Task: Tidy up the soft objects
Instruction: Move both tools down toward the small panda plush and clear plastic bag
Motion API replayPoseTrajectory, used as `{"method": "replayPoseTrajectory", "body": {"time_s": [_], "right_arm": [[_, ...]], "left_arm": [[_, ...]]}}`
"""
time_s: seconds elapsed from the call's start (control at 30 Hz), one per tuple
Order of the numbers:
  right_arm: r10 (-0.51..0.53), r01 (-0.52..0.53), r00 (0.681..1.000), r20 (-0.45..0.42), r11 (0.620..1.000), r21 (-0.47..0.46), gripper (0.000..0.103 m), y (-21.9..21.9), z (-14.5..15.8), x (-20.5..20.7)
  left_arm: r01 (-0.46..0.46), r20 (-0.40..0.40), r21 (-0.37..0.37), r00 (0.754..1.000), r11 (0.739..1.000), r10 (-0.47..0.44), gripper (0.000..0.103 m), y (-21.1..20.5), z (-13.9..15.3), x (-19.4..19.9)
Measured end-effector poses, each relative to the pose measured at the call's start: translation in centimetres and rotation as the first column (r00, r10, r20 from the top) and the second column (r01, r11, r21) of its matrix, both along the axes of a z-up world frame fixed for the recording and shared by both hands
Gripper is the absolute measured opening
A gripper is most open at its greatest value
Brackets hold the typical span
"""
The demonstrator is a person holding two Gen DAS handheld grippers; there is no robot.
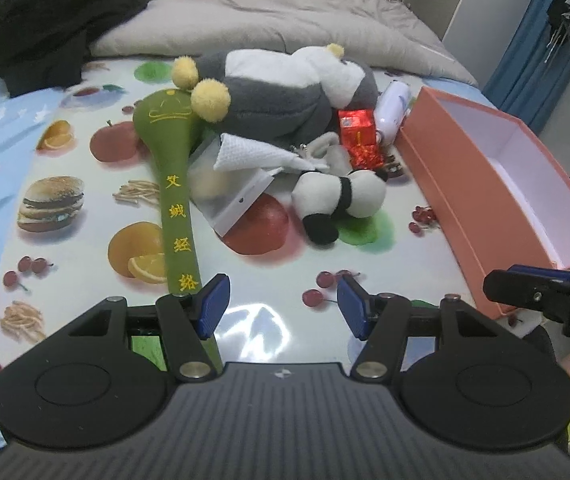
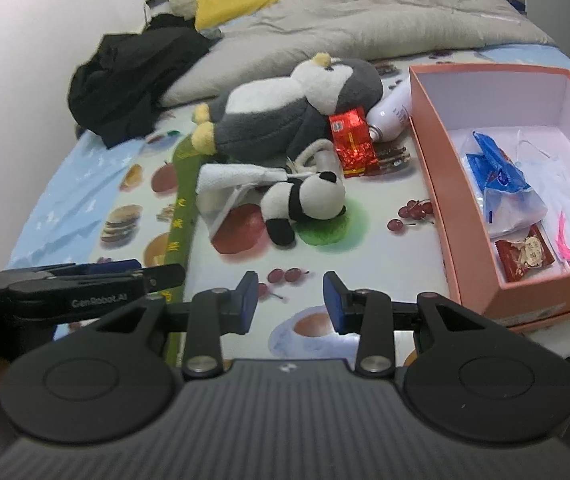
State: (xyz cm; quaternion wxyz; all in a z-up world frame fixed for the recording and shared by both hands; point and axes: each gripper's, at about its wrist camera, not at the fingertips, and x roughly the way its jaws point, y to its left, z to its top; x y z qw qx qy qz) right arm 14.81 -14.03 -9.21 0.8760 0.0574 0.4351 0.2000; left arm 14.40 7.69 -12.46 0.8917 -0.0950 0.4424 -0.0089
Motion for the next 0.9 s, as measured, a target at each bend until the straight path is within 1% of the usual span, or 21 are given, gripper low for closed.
{"method": "replayPoseTrajectory", "body": {"time_s": [0.1,0.13,0.17,0.23,0.33,0.37,0.4,0.47,0.6,0.7,0.8,0.9], "right_arm": [[-0.008,0.008,1.000,-0.017,1.000,-0.014,0.039,0.7,-0.7,1.5],[-0.012,0.012,1.000,-0.018,1.000,-0.016,0.039,0.9,-0.9,2.0],[-0.013,0.013,1.000,-0.023,1.000,-0.018,0.039,1.1,-1.1,2.6],[-0.016,0.015,0.999,-0.035,1.000,-0.020,0.039,1.5,-1.6,3.9],[-0.022,0.021,0.999,-0.041,1.000,-0.023,0.039,1.9,-1.9,5.6],[-0.022,0.021,0.999,-0.041,0.999,-0.024,0.048,2.0,-2.1,6.3],[-0.025,0.024,0.999,-0.045,0.999,-0.025,0.065,2.0,-2.3,6.8],[-0.036,0.035,0.998,-0.053,0.999,-0.026,0.079,2.0,-2.9,8.1],[-0.044,0.043,0.996,-0.077,0.999,-0.025,0.078,2.3,-4.2,10.5],[-0.058,0.055,0.994,-0.091,0.998,-0.027,0.078,2.6,-5.2,12.2],[-0.069,0.067,0.990,-0.121,0.998,-0.019,0.078,2.9,-6.3,13.8],[-0.056,0.056,0.989,-0.138,0.998,-0.006,0.078,3.3,-7.4,15.2]], "left_arm": [[-0.025,-0.003,0.006,1.000,1.000,0.025,0.065,0.8,-0.7,1.1],[-0.037,0.002,0.000,0.999,0.999,0.037,0.066,1.1,-0.9,1.4],[-0.048,0.001,-0.007,0.999,0.999,0.048,0.071,1.5,-1.1,1.8],[-0.064,0.005,-0.007,0.998,0.998,0.065,0.072,2.1,-1.4,2.6],[-0.060,0.012,0.016,0.998,0.998,0.059,0.072,2.4,-1.9,4.0],[-0.054,0.011,0.028,0.999,0.998,0.053,0.072,2.4,-2.1,4.5],[-0.048,0.009,0.042,0.999,0.998,0.047,0.072,2.3,-2.4,5.1],[-0.036,0.010,0.069,0.999,0.997,0.035,0.072,2.2,-3.0,6.3],[-0.012,-0.002,0.124,1.000,0.992,0.012,0.072,2.1,-4.6,8.7],[0.008,-0.012,0.147,1.000,0.989,-0.006,0.072,2.1,-5.8,10.4],[0.036,-0.020,0.202,0.999,0.979,-0.033,0.072,1.6,-6.9,11.8],[0.057,-0.032,0.228,0.998,0.972,-0.051,0.072,1.4,-7.9,12.8]]}}
